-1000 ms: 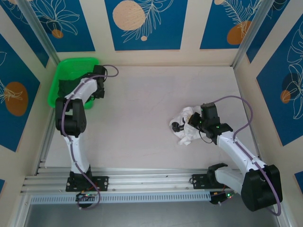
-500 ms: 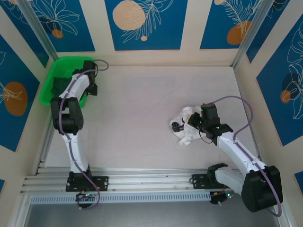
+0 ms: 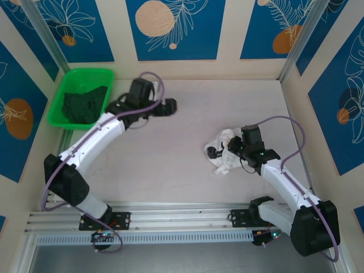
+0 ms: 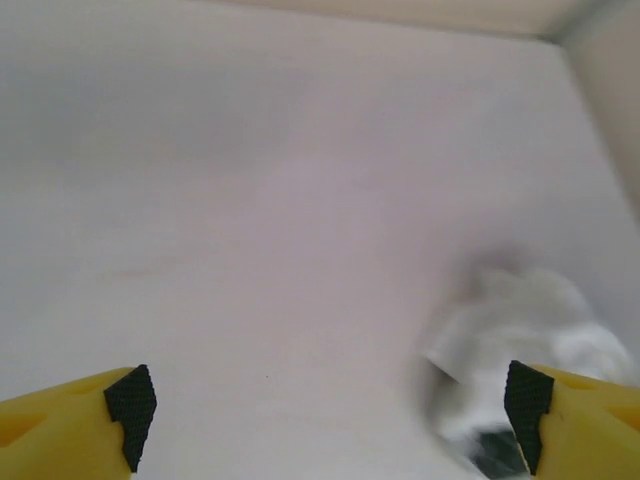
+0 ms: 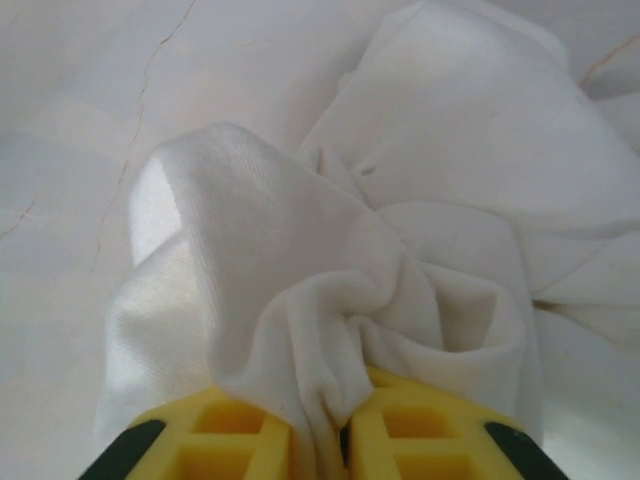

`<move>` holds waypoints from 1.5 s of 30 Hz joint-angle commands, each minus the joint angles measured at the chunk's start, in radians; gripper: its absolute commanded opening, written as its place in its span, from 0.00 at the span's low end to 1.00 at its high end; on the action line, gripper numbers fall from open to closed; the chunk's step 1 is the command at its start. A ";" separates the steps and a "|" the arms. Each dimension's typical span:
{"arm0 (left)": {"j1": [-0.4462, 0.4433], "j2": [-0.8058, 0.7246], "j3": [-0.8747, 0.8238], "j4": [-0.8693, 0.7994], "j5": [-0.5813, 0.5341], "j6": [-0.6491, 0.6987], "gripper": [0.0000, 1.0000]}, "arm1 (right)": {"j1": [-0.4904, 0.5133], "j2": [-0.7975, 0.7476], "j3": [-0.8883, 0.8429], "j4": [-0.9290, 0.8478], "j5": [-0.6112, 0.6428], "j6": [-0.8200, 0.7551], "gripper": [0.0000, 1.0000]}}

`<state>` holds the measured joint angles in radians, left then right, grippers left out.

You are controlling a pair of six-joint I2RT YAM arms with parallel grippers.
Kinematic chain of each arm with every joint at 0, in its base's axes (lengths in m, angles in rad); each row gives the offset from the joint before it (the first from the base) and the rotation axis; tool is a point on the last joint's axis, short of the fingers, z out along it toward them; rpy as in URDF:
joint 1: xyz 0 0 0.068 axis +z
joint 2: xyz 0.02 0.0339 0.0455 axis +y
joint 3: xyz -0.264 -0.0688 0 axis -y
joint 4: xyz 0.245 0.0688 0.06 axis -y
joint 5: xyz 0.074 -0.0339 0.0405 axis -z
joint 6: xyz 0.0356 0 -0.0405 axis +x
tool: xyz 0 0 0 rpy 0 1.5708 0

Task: Fold and stack the t-shirts

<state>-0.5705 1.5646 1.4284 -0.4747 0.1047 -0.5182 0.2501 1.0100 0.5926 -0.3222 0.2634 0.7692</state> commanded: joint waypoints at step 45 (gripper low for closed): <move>-0.358 0.086 -0.106 0.165 0.029 -0.163 0.00 | -0.095 -0.163 0.028 -0.089 -0.016 0.012 0.00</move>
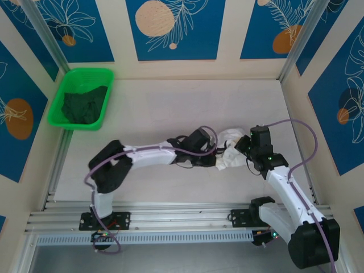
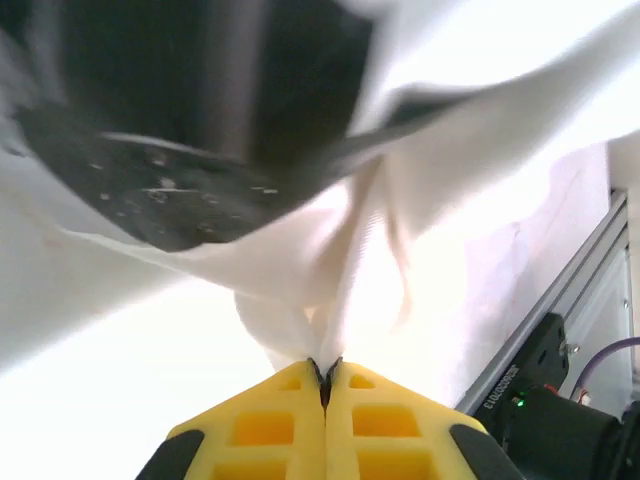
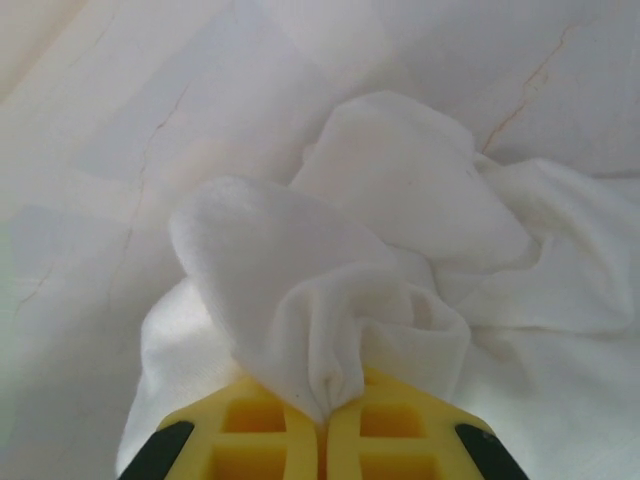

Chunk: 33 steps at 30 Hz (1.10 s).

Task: Fold and stack the t-shirts

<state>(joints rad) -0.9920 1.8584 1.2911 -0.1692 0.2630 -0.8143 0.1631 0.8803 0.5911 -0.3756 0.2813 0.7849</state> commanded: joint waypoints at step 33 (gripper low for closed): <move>0.475 -0.761 0.263 -0.507 -0.446 0.427 0.00 | 0.244 0.257 0.745 -0.238 -0.163 -0.135 0.00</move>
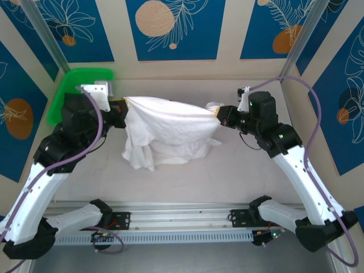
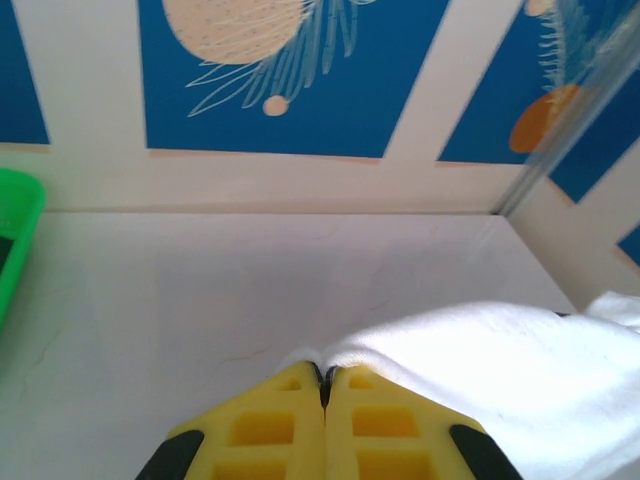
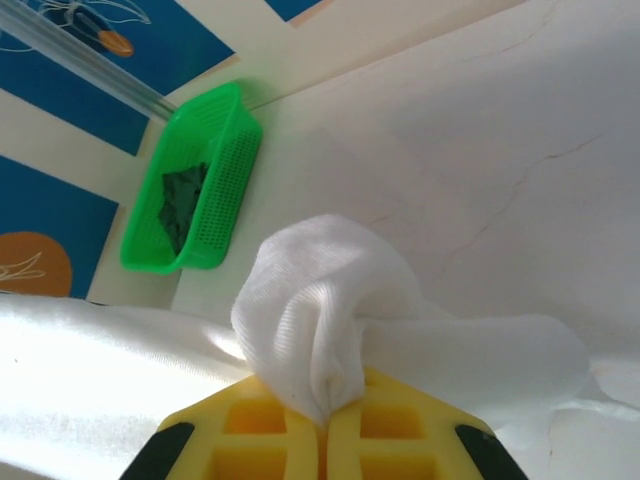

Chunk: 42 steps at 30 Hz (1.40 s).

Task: Fold and stack the t-shirts

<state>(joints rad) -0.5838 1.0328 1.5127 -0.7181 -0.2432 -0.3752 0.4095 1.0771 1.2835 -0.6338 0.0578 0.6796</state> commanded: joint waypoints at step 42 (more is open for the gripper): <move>0.165 0.459 -0.099 0.045 0.387 -0.159 0.87 | -0.299 0.284 -0.149 -0.055 -0.024 -0.005 0.71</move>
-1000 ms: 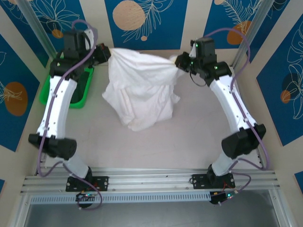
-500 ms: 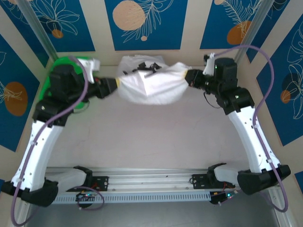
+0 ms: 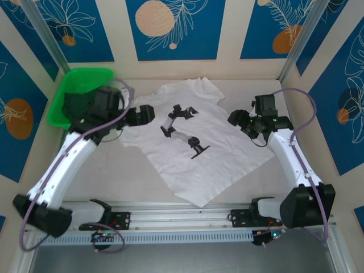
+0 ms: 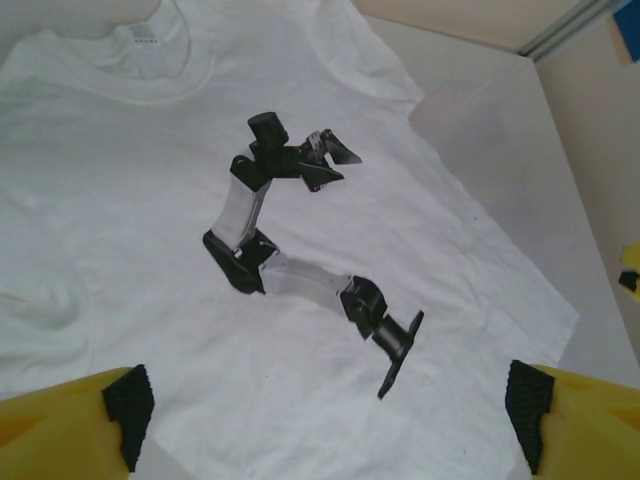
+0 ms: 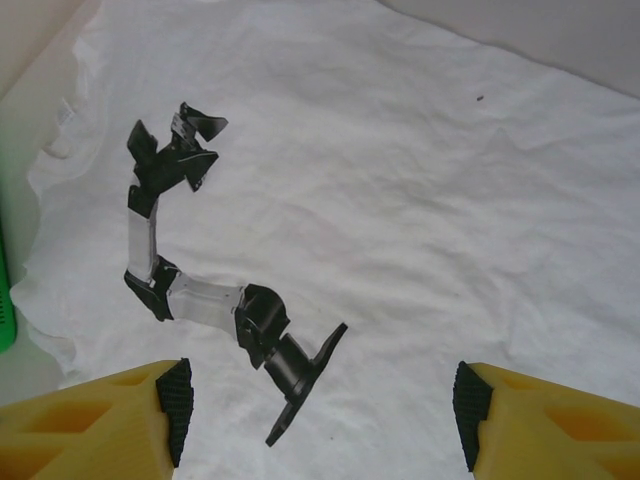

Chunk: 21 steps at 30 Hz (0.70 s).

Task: Fold and stack the t-shirts

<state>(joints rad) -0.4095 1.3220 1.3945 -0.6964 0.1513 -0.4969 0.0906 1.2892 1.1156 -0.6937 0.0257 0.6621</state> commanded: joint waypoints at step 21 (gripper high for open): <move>0.008 0.479 -0.344 0.353 -0.144 -0.264 0.62 | 0.117 0.806 0.446 -0.081 0.129 0.236 0.60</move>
<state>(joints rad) -0.3977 1.8526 1.1477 -0.4015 -0.0010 -0.6998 0.2073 2.0342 1.4887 -0.7204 0.1284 0.8463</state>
